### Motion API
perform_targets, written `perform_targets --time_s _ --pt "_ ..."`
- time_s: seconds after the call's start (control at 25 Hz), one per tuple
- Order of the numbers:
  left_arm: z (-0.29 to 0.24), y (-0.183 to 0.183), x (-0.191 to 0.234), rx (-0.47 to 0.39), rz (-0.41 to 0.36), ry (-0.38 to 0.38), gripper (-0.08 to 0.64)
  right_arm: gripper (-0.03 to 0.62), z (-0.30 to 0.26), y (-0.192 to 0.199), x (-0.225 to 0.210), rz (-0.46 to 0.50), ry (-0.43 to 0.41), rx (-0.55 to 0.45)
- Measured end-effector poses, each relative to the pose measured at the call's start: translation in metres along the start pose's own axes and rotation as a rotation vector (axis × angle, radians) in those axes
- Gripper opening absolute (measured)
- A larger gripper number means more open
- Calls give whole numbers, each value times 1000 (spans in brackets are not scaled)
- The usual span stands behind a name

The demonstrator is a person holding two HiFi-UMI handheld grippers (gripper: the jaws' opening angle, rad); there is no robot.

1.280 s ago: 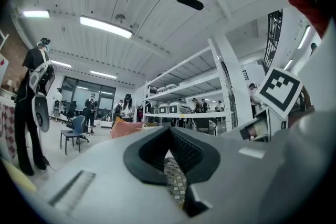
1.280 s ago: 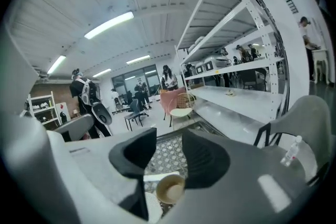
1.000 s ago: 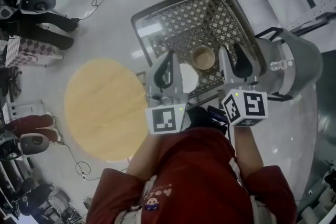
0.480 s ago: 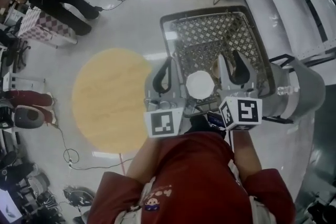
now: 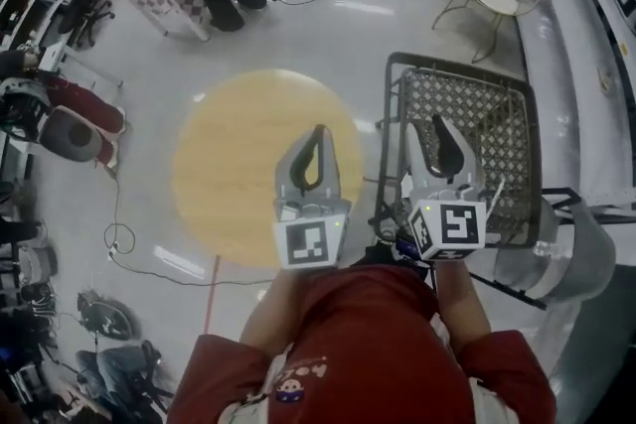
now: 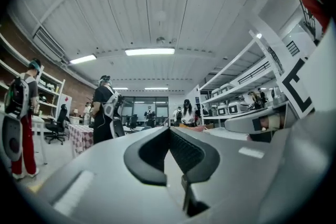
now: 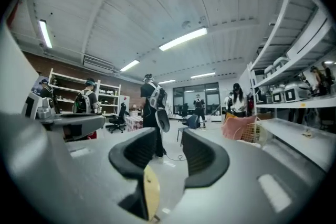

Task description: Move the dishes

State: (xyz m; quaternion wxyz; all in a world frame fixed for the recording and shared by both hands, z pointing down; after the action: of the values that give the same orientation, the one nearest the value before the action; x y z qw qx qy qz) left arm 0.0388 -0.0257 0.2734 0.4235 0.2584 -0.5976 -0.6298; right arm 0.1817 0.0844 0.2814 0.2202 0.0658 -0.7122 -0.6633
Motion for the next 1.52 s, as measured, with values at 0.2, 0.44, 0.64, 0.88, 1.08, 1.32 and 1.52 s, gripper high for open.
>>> perform_targets --time_s 0.2,0.44,0.64,0.88,1.08,1.32,1.52 --pt "33 -18 57 -19 -15 -142 8 146 -29 -19 65 13 -148 -37" --pt "82 -44 124 -58 -46 -310 8 146 -58 -43 154 24 -339 -90" --pt "132 -59 178 -64 -64 -431 8 146 -64 -62 224 34 -449 -126" --pt "163 -66 208 -62 -78 -478 8 146 -60 -74 265 44 -499 -151" --pt "164 -69 219 -78 -71 -449 8 111 -62 -80 283 43 -490 -163" --pt "165 -63 223 -49 -62 -407 8 2 -53 -83 292 51 -469 -176" --pt "162 -64 227 -58 -62 -372 8 2 -51 -86 295 64 -439 -160"
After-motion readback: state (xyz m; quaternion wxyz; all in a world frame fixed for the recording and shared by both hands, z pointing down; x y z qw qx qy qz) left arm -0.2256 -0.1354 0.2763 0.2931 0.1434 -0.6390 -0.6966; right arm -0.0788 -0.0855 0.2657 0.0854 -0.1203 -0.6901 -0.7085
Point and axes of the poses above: the fingertips, and each gripper's own axes: z backward along the fingers, x to its left, y out of its underside, the point moved 4 cm from there along z, backward along the fingers, and after that the axes turned 13 degrees about z, right-handed, at the moved point
